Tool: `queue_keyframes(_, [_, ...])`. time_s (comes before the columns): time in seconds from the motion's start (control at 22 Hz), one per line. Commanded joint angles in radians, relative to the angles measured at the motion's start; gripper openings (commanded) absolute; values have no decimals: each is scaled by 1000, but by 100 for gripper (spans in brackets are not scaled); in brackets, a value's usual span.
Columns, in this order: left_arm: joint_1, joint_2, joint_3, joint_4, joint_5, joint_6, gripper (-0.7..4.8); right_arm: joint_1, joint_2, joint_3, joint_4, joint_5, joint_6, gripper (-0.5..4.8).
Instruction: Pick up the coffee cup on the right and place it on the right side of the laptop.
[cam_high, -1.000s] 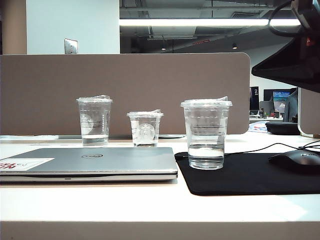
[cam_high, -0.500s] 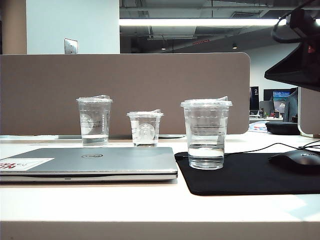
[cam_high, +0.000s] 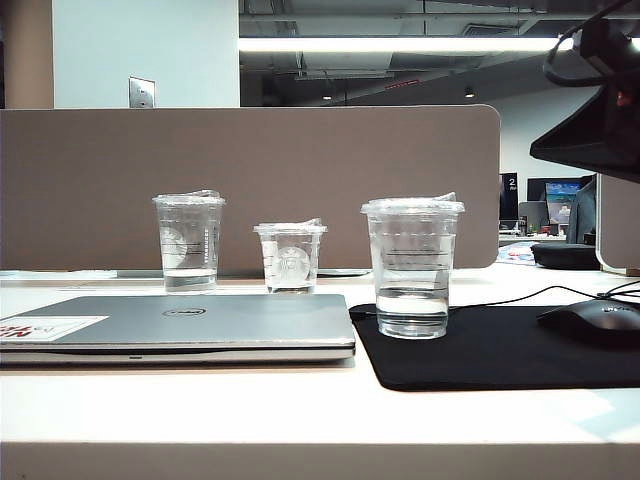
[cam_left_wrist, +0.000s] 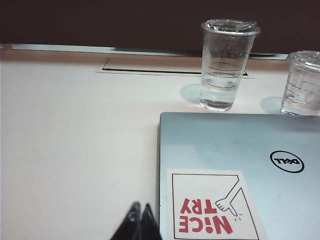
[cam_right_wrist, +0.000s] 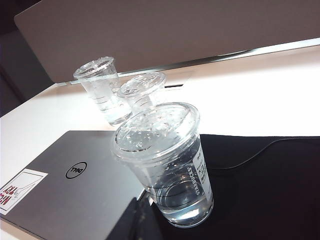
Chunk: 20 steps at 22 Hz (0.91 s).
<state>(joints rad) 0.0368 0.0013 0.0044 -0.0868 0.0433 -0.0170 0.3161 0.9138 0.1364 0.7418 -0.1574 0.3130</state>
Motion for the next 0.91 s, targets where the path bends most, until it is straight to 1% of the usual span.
queue_keyframes(0.05, [1,0,3,13,2,2,-5,2,-3,5,17,2,-5,-9])
queue_keyframes(0.14, [1,0,3,13,2,2,-5,2,-3,5,15,2,-16,-9])
queue_keyframes(0.23, [1,0,3,13,2,2,-5,2,-8,5,-10,7,-100,-9])
queue_keyframes(0.27, [1,0,3,13,2,2,-5,-2,-48,2,-56,15,-174,-9])
queue_keyframes(0.36, [1,0,3,13,2,2,-5,-19,-117,2,-158,25,-257,-9])
queue_keyframes(0.41, [1,0,3,13,2,2,-5,-45,-194,0,-271,56,-301,-9])
queue_keyframes(0.55, [1,0,3,13,2,2,-5,-121,-332,-6,-436,150,-301,-8])
queue_keyframes(0.59, [1,0,3,13,2,2,-5,-149,-376,-11,-470,164,-301,-9])
queue_keyframes(0.68, [1,0,3,13,2,2,-5,-215,-470,-30,-519,161,-298,-9])
queue_keyframes(0.77, [1,0,3,13,4,2,-5,-320,-653,-92,-530,157,-283,-9])
queue_keyframes(0.91, [1,0,3,13,2,2,-5,-367,-780,-136,-539,139,-268,-8])
